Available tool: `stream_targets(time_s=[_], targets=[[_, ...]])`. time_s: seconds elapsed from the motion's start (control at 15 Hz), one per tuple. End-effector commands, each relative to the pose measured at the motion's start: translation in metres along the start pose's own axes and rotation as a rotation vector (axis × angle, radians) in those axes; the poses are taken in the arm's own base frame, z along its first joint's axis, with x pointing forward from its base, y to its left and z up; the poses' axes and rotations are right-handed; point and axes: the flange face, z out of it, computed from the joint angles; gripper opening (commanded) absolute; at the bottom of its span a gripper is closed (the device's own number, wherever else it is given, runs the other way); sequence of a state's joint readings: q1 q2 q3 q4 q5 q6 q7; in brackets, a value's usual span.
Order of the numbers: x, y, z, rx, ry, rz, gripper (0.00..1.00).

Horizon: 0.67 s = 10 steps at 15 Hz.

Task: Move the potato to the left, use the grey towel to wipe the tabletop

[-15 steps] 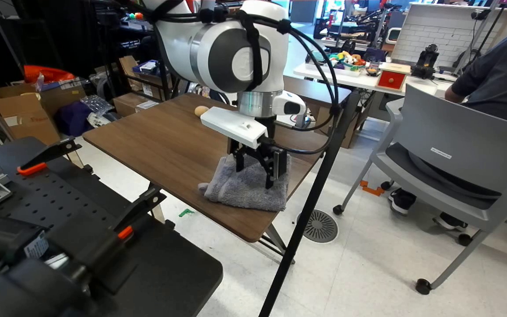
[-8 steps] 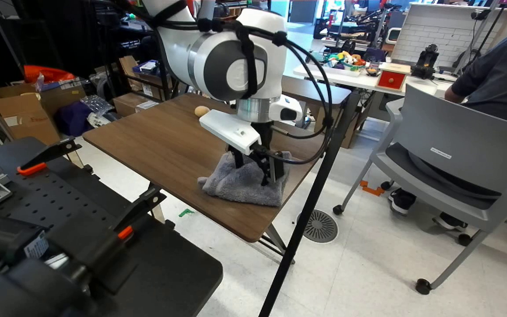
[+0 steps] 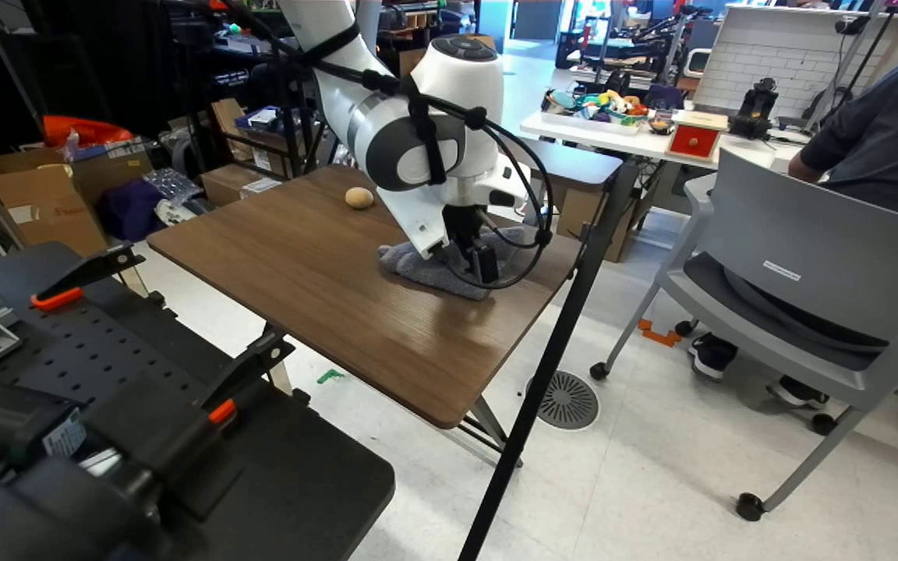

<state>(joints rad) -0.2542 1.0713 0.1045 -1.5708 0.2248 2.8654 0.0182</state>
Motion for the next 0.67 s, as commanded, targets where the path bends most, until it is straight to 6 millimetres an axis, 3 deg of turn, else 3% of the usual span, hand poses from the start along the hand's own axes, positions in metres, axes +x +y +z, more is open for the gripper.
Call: stream_targets(time_s=[0.0,0.2,0.6], targets=[[0.036,-0.008,0.024,0.057,0.129,0.136,1.00],[0.036,-0.008,0.021,-0.022,0.073,0.131,1.00],[0.008,-0.012,-0.020,-0.092,-0.083,-0.065,1.00]])
